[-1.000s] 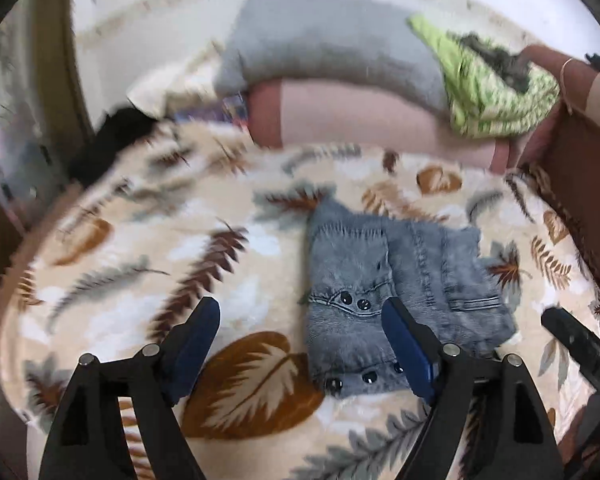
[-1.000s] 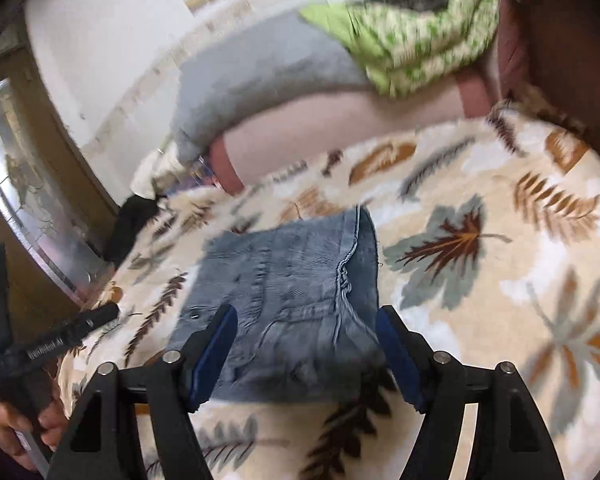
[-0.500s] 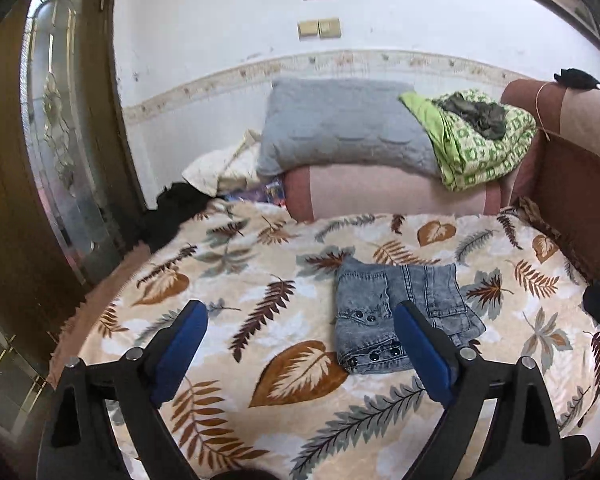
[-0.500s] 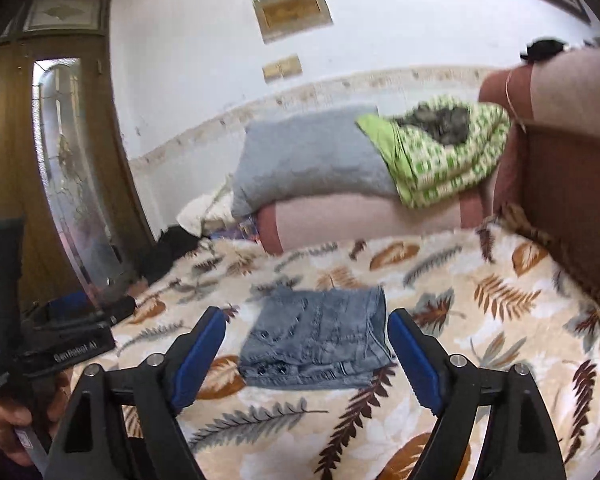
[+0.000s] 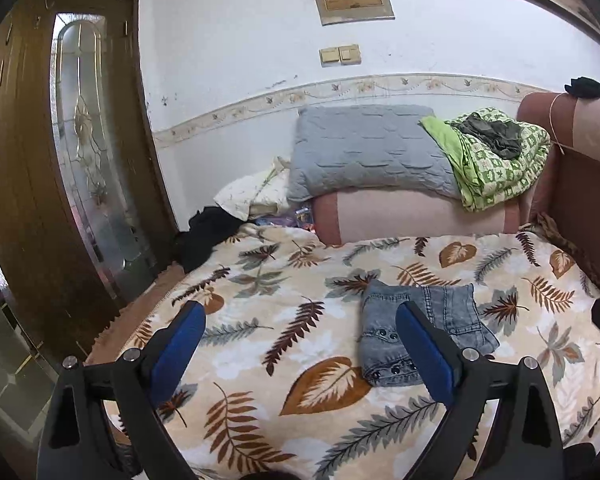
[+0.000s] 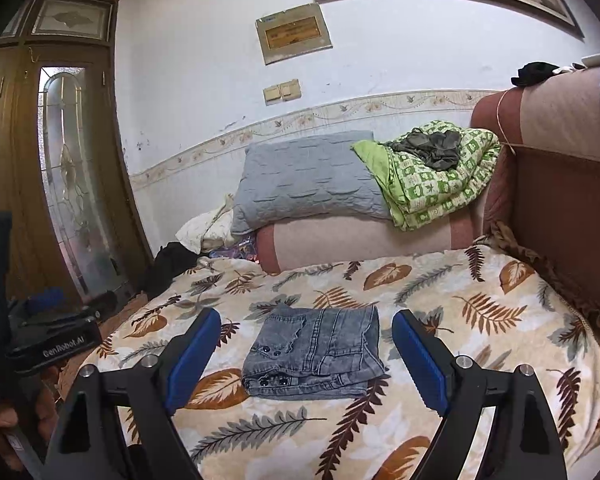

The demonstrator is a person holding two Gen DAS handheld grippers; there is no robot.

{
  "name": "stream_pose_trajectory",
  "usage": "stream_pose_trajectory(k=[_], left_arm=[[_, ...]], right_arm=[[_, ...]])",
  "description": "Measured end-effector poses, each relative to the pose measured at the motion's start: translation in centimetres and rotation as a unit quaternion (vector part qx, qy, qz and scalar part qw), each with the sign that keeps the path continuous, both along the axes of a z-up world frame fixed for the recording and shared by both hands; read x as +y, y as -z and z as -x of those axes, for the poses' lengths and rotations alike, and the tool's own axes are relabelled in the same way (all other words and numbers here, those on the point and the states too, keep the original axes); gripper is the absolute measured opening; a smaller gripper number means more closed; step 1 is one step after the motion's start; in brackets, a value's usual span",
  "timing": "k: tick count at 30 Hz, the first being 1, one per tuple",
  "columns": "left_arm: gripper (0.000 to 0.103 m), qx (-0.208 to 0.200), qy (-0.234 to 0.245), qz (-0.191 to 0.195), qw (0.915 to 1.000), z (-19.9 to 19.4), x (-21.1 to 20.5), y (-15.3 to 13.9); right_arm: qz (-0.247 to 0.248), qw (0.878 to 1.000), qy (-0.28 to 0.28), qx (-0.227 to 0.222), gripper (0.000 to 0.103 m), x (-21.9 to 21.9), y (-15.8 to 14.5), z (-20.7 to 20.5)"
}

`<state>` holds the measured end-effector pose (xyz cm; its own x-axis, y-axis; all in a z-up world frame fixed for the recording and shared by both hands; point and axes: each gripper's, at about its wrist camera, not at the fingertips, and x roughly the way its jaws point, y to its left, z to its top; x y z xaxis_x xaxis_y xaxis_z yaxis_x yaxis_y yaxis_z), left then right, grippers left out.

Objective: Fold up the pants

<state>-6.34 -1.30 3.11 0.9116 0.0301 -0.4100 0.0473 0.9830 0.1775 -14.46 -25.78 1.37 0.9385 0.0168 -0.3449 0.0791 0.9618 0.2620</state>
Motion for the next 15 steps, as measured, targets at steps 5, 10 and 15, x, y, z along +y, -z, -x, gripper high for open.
stream_pose_trajectory(k=[5,10,15], left_arm=[[0.096,-0.007,0.000,0.002,1.0000,0.2,0.0,-0.3],[0.096,0.000,0.003,0.004,1.0000,0.1,-0.1,-0.3],[0.096,0.006,0.000,0.003,1.0000,-0.2,-0.1,0.0]], right_arm=[[0.016,1.000,-0.005,0.000,0.090,0.8,0.2,-0.1],[0.019,1.000,-0.012,0.001,0.090,1.4,0.4,-0.4],[0.024,1.000,-0.018,0.004,0.090,2.0,0.6,-0.8]])
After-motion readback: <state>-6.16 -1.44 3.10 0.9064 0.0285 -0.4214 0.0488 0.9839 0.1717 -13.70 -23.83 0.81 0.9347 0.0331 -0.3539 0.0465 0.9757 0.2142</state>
